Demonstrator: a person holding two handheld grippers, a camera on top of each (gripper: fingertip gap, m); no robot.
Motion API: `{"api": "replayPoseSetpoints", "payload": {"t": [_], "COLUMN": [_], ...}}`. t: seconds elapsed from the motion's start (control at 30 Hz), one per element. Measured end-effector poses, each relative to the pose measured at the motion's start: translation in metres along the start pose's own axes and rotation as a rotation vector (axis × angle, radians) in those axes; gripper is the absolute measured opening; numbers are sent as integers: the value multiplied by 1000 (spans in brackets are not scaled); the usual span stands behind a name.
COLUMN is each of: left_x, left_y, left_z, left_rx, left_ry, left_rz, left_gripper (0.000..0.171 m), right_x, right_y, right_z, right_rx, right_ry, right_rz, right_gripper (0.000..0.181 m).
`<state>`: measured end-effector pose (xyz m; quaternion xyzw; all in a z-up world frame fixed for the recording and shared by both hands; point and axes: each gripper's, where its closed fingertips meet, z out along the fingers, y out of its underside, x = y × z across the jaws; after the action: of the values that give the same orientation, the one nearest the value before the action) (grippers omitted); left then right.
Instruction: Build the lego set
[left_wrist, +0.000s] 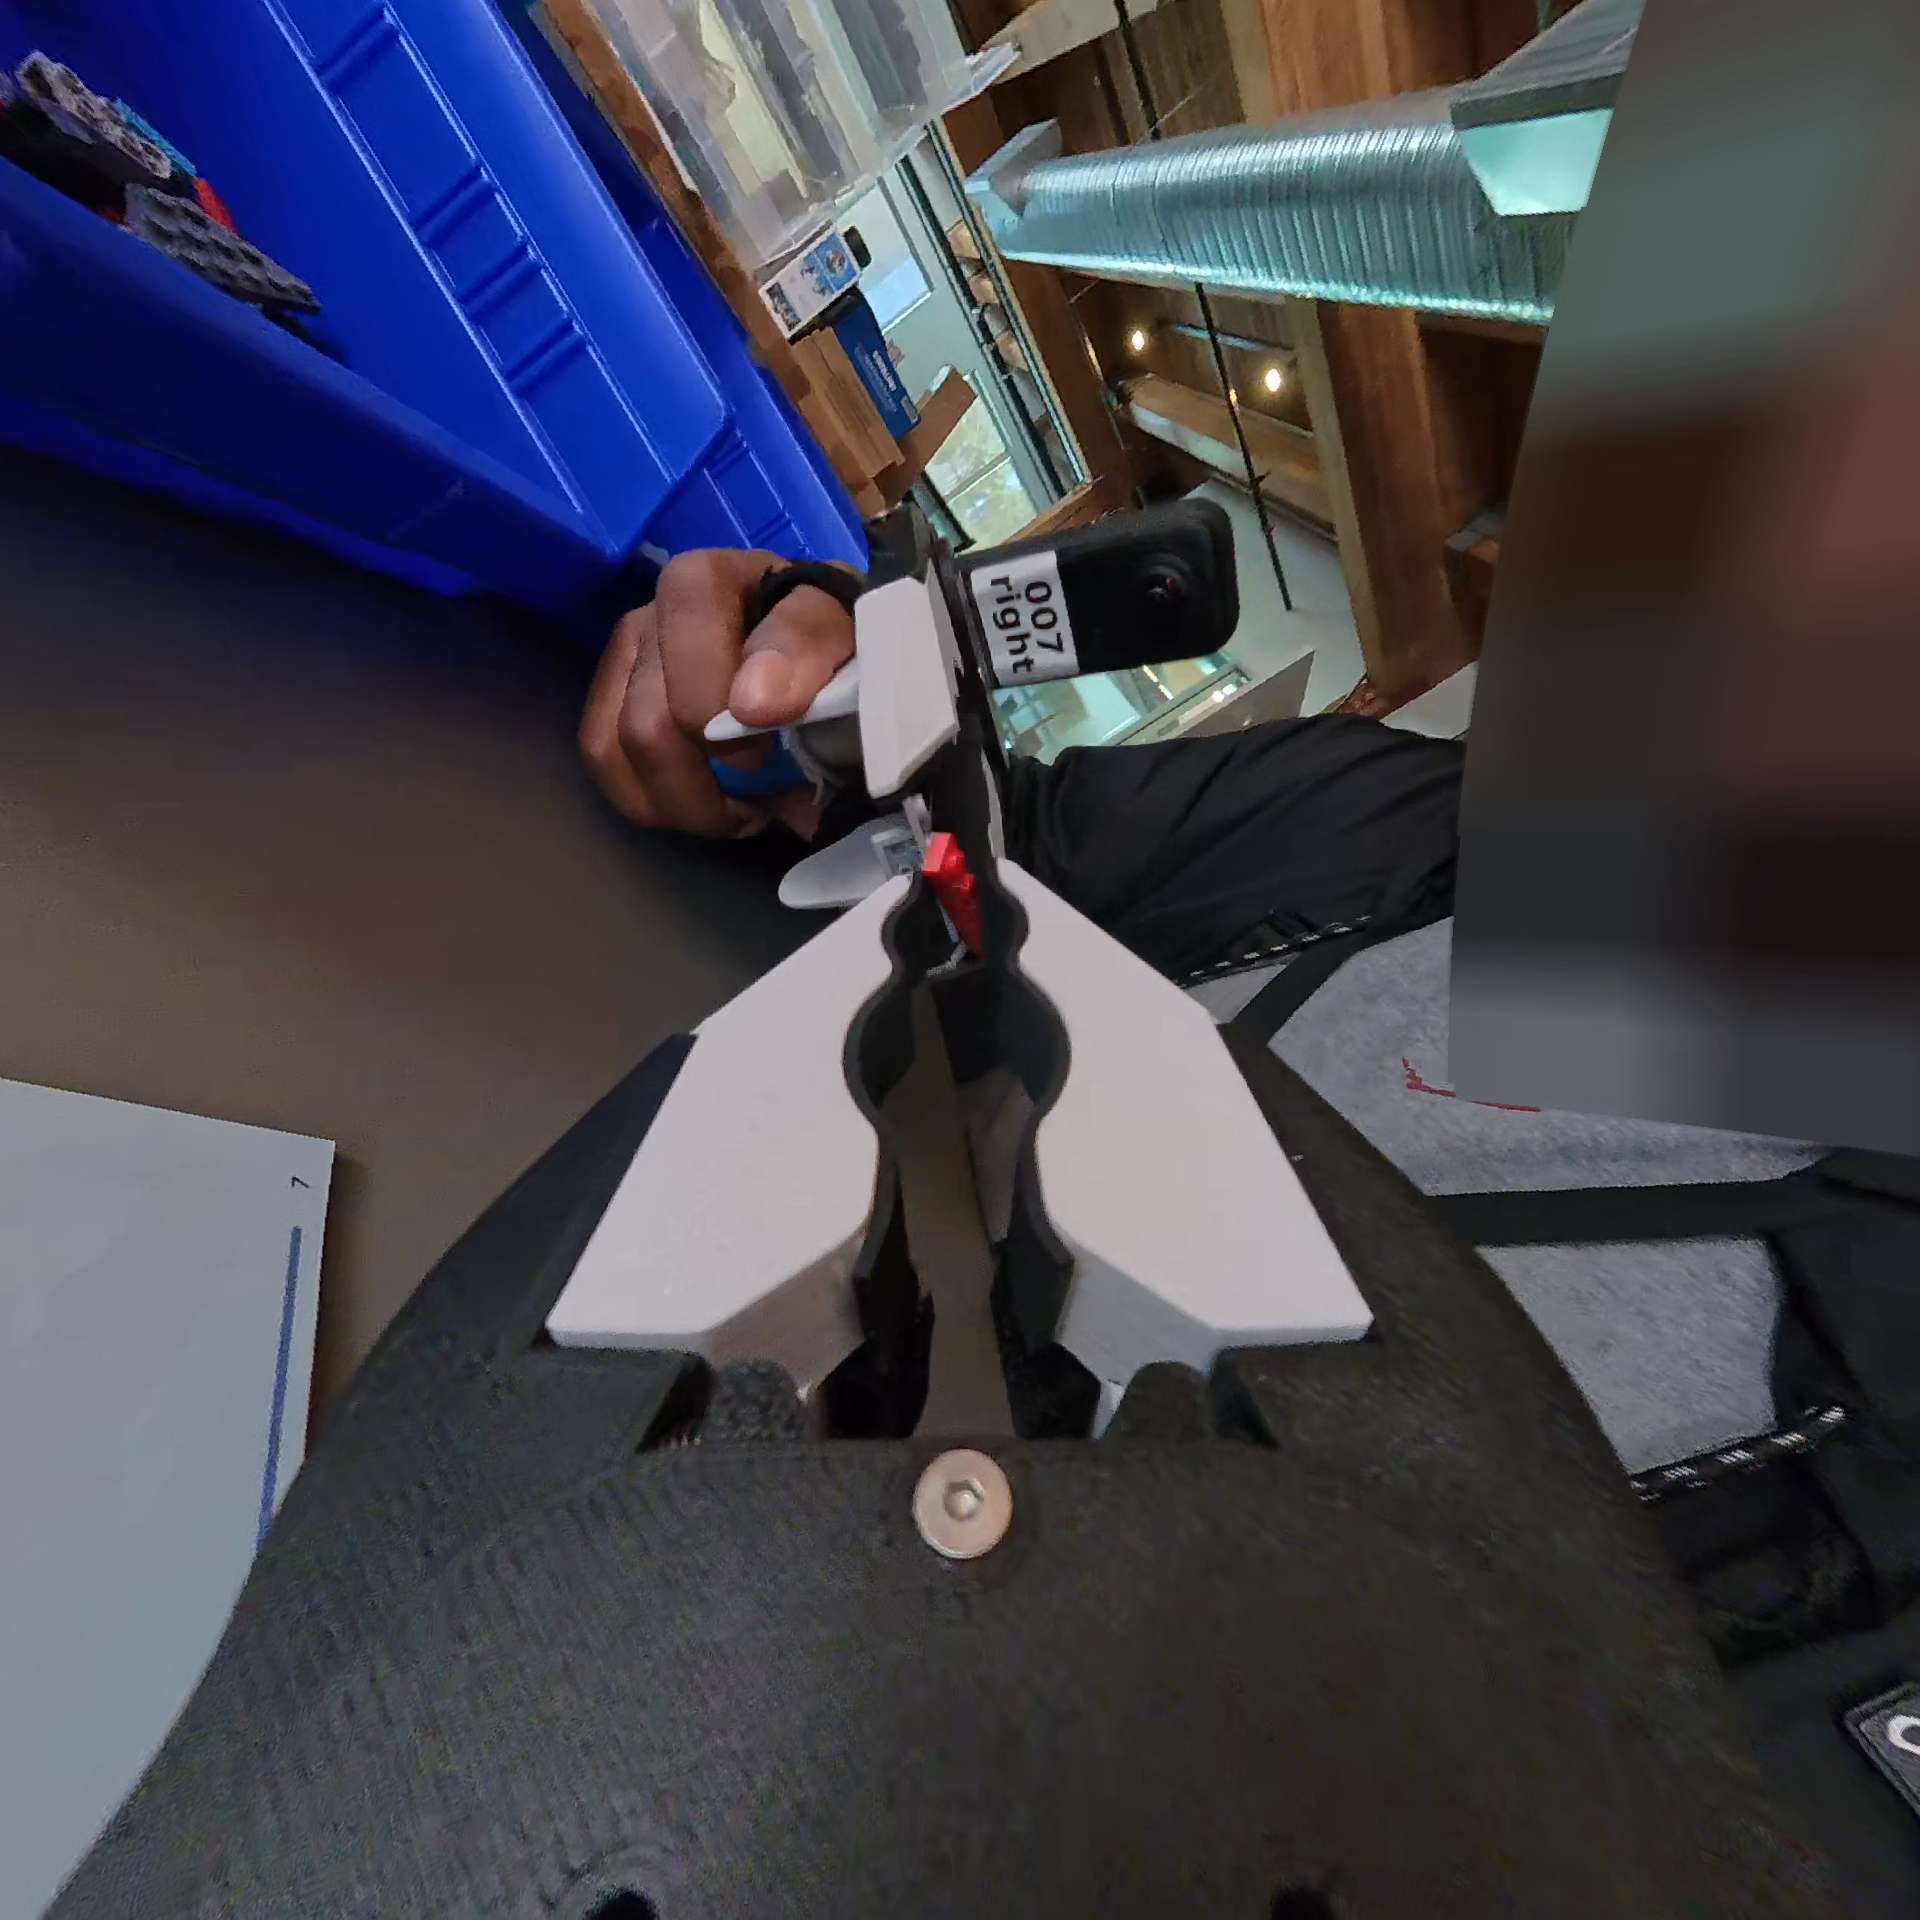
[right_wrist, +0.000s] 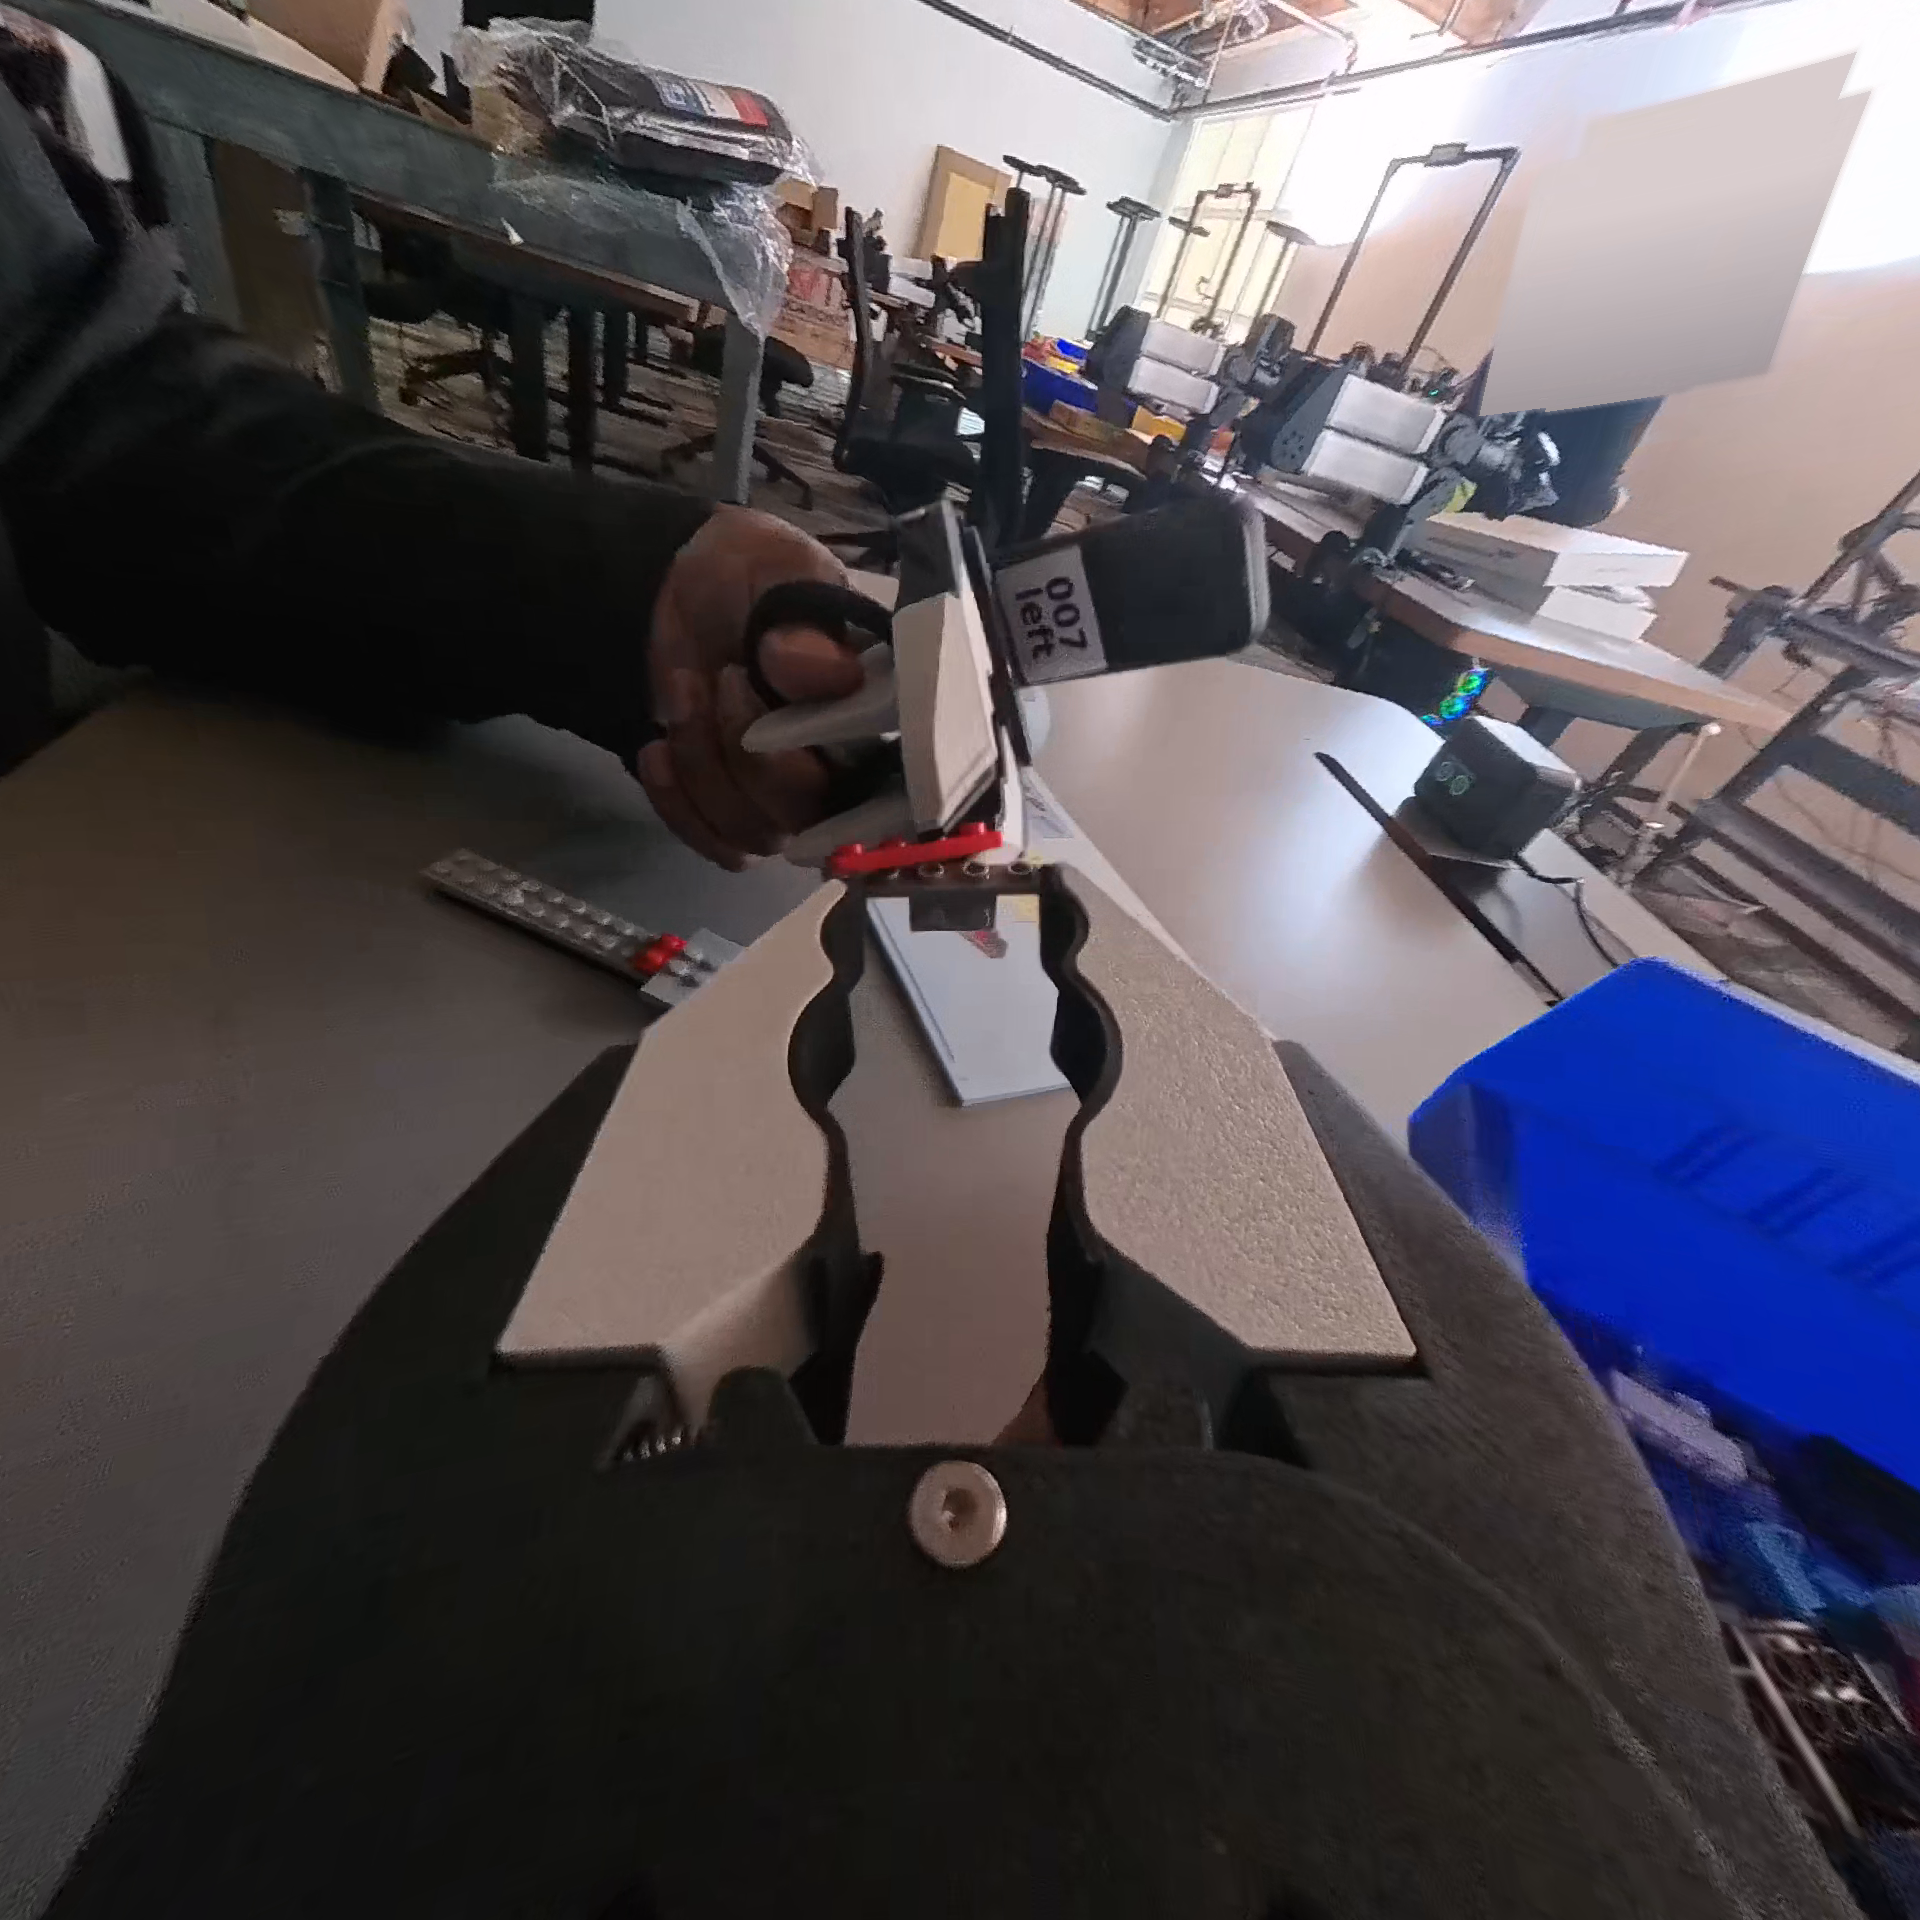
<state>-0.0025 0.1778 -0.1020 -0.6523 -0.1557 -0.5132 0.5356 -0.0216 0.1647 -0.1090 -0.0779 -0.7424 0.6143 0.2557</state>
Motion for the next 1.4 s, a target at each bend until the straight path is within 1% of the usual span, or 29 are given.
{"api": "replayPoseSetpoints", "payload": {"t": [0.2,0.47,0.83,1.03,1.4], "left_x": [-6,-18,-23,-23,-17], "left_y": [6,9,7,2,-14], "left_z": [-2,-4,-4,-4,-3], "left_rx": [-50,-76,-56,-19,123], "left_ry": [-74,-167,-198,-188,-63], "left_rz": [18,24,6,-12,-120], "left_gripper": [8,10,11,11,9], "right_x": [-8,-9,-7,-3,12], "right_y": [7,17,20,19,10], "right_z": [2,7,8,9,7], "right_rx": [-40,-99,-116,-116,-75], "right_ry": [-55,-51,-32,2,127], "right_rz": [13,6,-3,-11,-61], "right_gripper": [37,37,37,37,37]}}
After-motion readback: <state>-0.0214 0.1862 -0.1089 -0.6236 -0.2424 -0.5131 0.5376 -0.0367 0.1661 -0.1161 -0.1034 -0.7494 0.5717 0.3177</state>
